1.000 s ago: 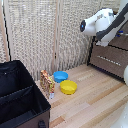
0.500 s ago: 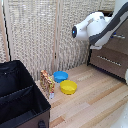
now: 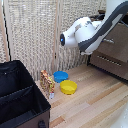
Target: With caution, bring your gripper towards the upper drawer's hold. Grasp the drawer hold tightly with your gripper tool. Pull the drawer in your direction to reveal the contents of the top drawer.
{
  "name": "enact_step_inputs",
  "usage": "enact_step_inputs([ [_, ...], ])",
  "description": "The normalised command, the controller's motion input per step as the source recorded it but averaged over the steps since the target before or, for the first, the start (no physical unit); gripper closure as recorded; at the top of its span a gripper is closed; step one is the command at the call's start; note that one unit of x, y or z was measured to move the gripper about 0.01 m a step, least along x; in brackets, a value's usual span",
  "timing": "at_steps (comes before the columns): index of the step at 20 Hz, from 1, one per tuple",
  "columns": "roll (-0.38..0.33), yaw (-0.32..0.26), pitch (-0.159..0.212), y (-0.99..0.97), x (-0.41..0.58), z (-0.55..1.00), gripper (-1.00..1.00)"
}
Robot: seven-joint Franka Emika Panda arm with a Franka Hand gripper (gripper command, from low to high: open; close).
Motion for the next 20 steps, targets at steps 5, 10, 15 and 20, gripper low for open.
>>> enact_step_inputs([
  [5,-0.009,-0.002,0.0,-0.01,0.015,0.08,-1.0],
  [10,0.003,-0.002,0.0,-0.05,0.0,0.18,-1.0],
  [15,0.0,0.0,0.0,0.0,0.0,0.08,-1.0],
  [20,-0.013,0.0,0.0,0.0,0.0,0.0,-1.0],
])
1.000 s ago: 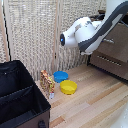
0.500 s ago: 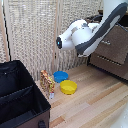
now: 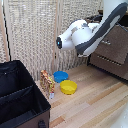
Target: With caution, bring your gripper towards the upper drawer's hold. Grasp the drawer hold tightly with your gripper tool. Pull the drawer in your direction to reveal the contents of the top drawer.
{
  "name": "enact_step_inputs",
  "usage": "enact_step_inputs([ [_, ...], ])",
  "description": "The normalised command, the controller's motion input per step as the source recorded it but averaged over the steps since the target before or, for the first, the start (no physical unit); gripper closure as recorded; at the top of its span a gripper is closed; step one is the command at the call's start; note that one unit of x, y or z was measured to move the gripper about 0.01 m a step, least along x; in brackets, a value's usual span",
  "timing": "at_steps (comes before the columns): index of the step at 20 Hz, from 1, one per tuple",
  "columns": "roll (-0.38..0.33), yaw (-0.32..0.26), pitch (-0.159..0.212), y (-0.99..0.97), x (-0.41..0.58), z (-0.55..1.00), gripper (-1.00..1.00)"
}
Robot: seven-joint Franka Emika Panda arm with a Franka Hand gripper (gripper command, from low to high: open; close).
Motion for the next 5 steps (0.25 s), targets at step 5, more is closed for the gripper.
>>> enact_step_inputs([
  [5,0.0,0.0,0.0,0.0,0.0,0.0,-1.0],
])
